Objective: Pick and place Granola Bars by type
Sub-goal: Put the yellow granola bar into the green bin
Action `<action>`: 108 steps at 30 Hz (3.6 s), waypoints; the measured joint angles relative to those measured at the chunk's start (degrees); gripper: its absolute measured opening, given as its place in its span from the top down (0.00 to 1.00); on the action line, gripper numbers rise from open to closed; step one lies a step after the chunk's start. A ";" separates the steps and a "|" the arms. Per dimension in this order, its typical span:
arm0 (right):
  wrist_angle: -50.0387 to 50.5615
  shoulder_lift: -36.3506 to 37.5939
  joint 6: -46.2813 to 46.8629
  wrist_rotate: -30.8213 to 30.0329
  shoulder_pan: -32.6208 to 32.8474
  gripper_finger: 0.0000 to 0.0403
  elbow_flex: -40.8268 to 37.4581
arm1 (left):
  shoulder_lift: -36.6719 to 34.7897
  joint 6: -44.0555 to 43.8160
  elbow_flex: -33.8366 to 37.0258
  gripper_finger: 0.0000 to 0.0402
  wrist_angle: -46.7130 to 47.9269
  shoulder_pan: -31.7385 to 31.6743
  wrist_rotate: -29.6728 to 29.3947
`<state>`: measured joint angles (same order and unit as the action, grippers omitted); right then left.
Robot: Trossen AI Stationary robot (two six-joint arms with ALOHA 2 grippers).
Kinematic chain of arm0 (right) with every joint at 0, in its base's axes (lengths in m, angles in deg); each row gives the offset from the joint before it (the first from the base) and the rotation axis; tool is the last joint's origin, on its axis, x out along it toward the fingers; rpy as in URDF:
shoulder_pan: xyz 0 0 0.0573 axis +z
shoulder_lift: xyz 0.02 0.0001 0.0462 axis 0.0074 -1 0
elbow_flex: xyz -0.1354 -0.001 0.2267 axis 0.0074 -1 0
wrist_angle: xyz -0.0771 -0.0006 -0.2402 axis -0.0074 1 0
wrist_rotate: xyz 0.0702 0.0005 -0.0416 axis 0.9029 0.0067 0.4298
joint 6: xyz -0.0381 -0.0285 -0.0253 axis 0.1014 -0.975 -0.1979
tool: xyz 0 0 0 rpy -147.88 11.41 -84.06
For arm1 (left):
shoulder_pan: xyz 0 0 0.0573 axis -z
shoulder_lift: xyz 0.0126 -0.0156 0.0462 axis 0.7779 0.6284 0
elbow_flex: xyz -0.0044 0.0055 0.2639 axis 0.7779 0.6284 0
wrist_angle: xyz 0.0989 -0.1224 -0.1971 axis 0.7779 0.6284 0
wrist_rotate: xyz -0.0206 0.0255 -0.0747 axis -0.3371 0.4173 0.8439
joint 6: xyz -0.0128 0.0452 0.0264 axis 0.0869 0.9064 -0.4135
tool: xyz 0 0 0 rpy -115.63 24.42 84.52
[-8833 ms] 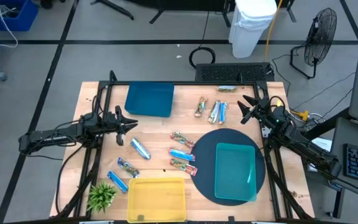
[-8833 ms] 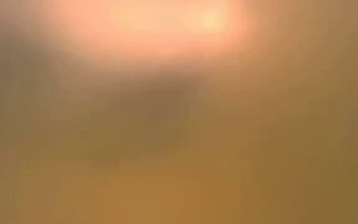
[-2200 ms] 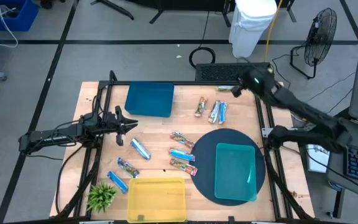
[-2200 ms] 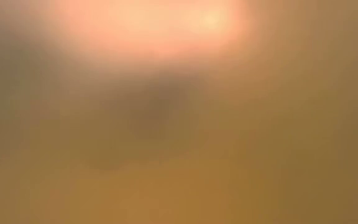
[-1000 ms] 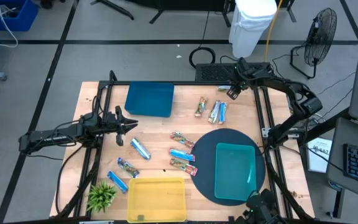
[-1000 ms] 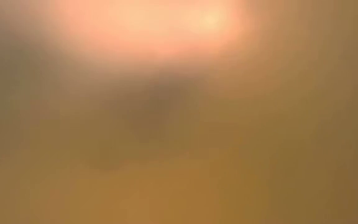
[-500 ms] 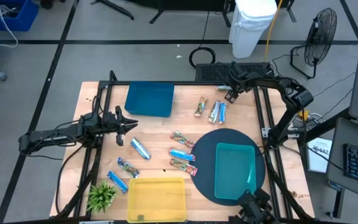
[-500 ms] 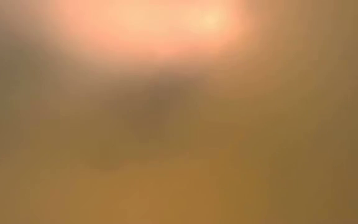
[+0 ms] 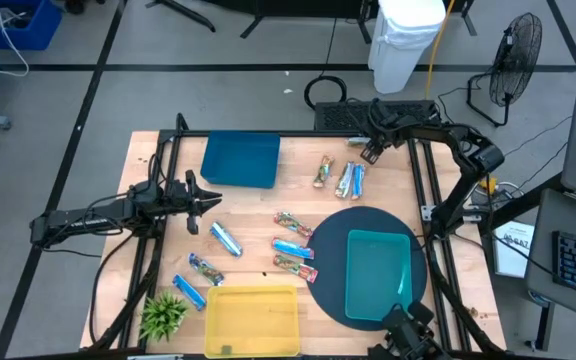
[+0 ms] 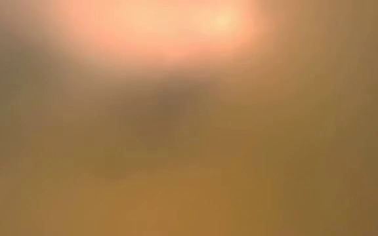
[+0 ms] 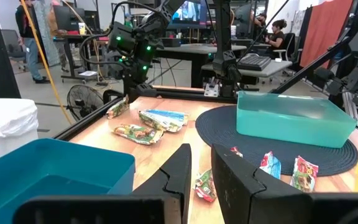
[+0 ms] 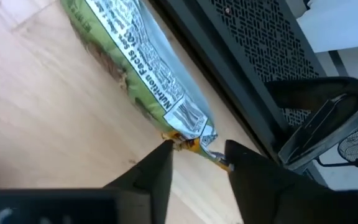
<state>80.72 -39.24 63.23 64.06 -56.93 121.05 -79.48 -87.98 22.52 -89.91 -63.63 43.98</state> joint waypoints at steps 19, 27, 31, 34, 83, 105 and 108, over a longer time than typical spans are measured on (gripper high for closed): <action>3.94 6.36 -0.24 -0.02 7.41 1.00 0.00 | -0.01 0.00 0.00 0.83 0.00 -0.01 0.00; 10.76 21.00 6.94 -0.04 19.03 1.00 0.00 | 0.00 0.00 0.00 0.83 0.00 -0.02 0.00; 15.55 29.52 13.57 0.02 26.70 1.00 0.00 | -0.01 -0.01 0.00 0.83 0.00 0.00 0.00; 18.98 35.24 20.46 0.03 33.16 1.00 0.00 | -0.01 -0.01 0.00 0.83 0.00 -0.02 0.00; 10.73 38.97 81.64 2.84 92.63 1.00 -27.56 | 0.00 0.00 -0.01 0.83 0.00 0.00 0.00; 8.98 39.11 89.43 9.96 92.33 0.76 -27.56 | -0.02 0.00 0.00 0.83 0.00 0.00 0.00; 6.95 39.60 90.34 13.56 91.22 0.72 -27.56 | -0.02 0.00 0.00 0.83 0.00 0.00 0.00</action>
<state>87.68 0.36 153.57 77.62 34.28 93.49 -79.50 -87.98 22.52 -89.91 -63.63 43.98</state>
